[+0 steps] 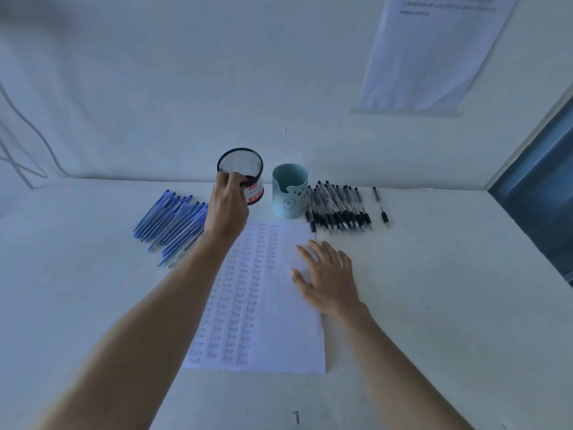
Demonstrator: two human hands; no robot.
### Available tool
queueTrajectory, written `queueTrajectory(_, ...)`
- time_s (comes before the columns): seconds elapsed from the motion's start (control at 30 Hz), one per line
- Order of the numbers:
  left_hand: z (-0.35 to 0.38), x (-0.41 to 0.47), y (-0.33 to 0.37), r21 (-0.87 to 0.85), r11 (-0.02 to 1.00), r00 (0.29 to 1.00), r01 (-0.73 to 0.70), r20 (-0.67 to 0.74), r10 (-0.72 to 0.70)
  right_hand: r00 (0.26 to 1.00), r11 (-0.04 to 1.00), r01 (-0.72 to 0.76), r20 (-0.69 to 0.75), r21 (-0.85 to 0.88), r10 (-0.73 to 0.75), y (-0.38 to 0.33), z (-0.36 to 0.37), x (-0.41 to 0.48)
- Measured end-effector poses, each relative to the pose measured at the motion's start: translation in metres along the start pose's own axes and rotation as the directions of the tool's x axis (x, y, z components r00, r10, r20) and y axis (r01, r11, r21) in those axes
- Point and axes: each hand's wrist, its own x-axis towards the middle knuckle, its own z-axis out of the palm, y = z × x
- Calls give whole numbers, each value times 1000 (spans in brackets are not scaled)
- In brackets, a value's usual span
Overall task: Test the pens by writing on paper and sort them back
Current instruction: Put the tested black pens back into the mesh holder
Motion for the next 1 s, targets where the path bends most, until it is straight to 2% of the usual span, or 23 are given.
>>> queueTrajectory(0.17, -19, -28, 23, -68, 997, 997, -20, -72, 15, 1000, 1000, -2, 12, 27, 2, -2, -3, -2)
queueTrajectory(0.5, -6, -104, 49, -130, 987, 990, -94, 95, 106, 1000, 989, 8, -27, 151, -4, -2, -4, -18)
queueTrajectory(0.63, -6, -108, 53, -44, 992, 989, -120, 86, 124, 1000, 988, 24, -10, 150, -23, 0, -5, -20)
queueTrajectory(0.8, -8, -108, 57, 73, 990, 992, -122, 29, 121, 1000, 959, 13, 8, 281, -16, 5, -11, -15)
queueTrajectory(0.87, -9, -108, 65, 97, 990, 995, -101, -12, 103, 1000, 915, 0, 2, 403, -1, 9, -18, -13)
queueTrajectory(0.93, -7, -104, 79, 77, 991, 992, -107, -65, 112, 999, 817, -25, -24, 576, 47, 14, -27, -14)
queueTrajectory(1.0, -3, -98, 97, 14, 984, 979, -180, -90, 180, 988, 725, -42, -80, 687, 133, 23, -39, -15)
